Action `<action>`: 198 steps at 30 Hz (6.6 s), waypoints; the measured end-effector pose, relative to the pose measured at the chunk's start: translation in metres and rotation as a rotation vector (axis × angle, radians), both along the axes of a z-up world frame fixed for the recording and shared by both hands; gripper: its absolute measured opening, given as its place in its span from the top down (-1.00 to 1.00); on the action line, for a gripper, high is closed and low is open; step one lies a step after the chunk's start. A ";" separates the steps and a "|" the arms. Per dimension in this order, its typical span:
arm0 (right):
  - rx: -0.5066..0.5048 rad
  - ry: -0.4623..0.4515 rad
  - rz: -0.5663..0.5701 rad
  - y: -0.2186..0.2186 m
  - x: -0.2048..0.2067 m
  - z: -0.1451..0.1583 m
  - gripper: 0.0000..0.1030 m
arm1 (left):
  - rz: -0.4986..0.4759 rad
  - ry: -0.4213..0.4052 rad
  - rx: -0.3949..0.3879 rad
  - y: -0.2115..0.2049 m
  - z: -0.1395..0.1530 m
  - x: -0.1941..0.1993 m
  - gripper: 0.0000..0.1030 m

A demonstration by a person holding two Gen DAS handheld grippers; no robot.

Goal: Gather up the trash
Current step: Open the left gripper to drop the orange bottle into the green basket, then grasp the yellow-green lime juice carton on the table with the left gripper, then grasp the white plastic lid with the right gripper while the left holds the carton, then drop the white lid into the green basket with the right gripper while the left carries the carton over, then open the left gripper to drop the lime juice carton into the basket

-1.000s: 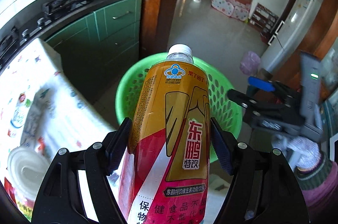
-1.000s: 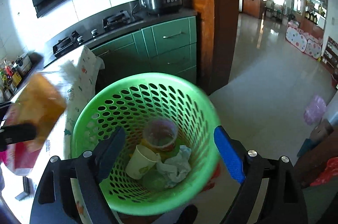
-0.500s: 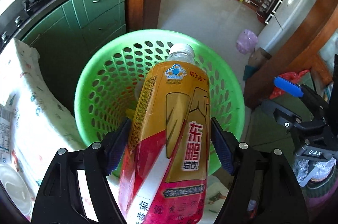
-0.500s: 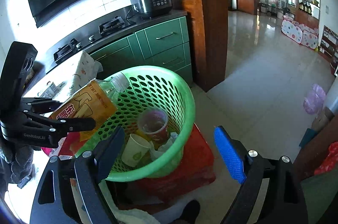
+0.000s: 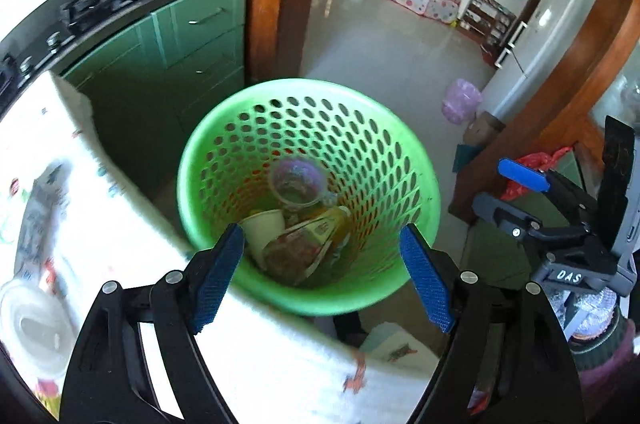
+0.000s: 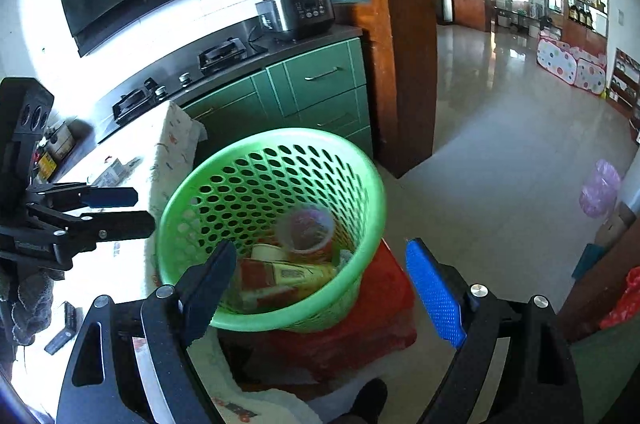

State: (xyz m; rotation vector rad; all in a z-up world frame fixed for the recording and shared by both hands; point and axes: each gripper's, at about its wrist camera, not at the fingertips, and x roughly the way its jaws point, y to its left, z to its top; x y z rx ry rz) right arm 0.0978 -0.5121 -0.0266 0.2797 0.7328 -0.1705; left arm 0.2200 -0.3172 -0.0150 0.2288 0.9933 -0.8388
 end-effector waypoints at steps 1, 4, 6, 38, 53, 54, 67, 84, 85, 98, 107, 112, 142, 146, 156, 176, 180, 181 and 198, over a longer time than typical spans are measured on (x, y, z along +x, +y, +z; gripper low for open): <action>0.002 -0.006 0.008 0.005 -0.001 0.002 -0.63 | 0.014 -0.005 -0.003 0.008 0.003 -0.002 -0.54; 0.006 -0.015 0.033 0.017 -0.002 0.006 -0.66 | 0.055 -0.028 -0.026 0.033 0.013 -0.009 -0.54; 0.004 -0.024 0.059 0.031 -0.002 0.010 -0.66 | 0.092 -0.055 -0.035 0.053 0.021 -0.016 -0.54; -0.016 -0.036 0.427 0.216 0.038 0.034 -0.75 | 0.386 -0.129 0.179 0.284 -0.013 -0.020 -0.58; -0.004 0.007 0.452 0.230 0.057 0.023 -0.75 | 0.292 -0.156 0.319 0.267 -0.031 0.002 -0.57; -0.005 0.009 0.454 0.231 0.058 0.023 -0.75 | 0.284 -0.155 0.326 0.266 -0.033 0.003 -0.57; 0.003 0.031 0.500 0.248 0.074 0.014 -0.75 | 0.306 -0.176 0.326 0.266 -0.037 -0.001 -0.08; 0.020 0.089 0.638 0.289 0.110 0.000 -0.81 | 0.420 -0.185 0.194 0.313 0.001 -0.032 -0.06; 0.023 0.094 0.648 0.292 0.113 -0.001 -0.82 | 0.427 -0.185 0.183 0.317 0.003 -0.034 -0.06; -0.044 0.212 0.774 0.343 0.175 -0.032 -0.83 | 0.482 -0.202 0.065 0.352 0.024 -0.044 -0.06; -0.122 0.283 0.825 0.367 0.206 -0.051 -0.83 | 0.486 -0.202 0.027 0.360 0.025 -0.040 -0.06; -0.160 0.279 0.842 0.376 0.214 -0.055 -0.86 | 0.487 -0.197 0.021 0.360 0.024 -0.038 -0.06; -0.064 0.140 0.472 0.216 0.134 -0.011 -0.72 | 0.327 -0.220 -0.042 0.276 0.040 -0.048 -0.06; -0.053 0.142 0.368 0.161 0.121 -0.010 -0.72 | 0.279 -0.221 -0.043 0.247 0.041 -0.048 -0.06; -0.012 0.175 0.202 0.073 0.097 -0.033 -0.72 | 0.168 -0.214 -0.061 0.164 0.047 -0.039 -0.06; 0.016 0.107 0.146 0.028 0.043 -0.022 -0.72 | 0.034 -0.133 0.003 0.045 0.020 -0.007 -0.06; 0.017 0.092 0.142 0.027 0.028 -0.019 -0.72 | 0.029 -0.116 0.040 0.029 0.010 -0.001 -0.06; 0.019 0.087 0.142 0.027 0.024 -0.018 -0.72 | 0.027 -0.110 0.047 0.025 0.008 0.001 -0.06; 0.046 0.093 0.136 0.029 0.010 -0.026 -0.72 | 0.052 -0.048 0.096 0.001 -0.021 0.011 -0.10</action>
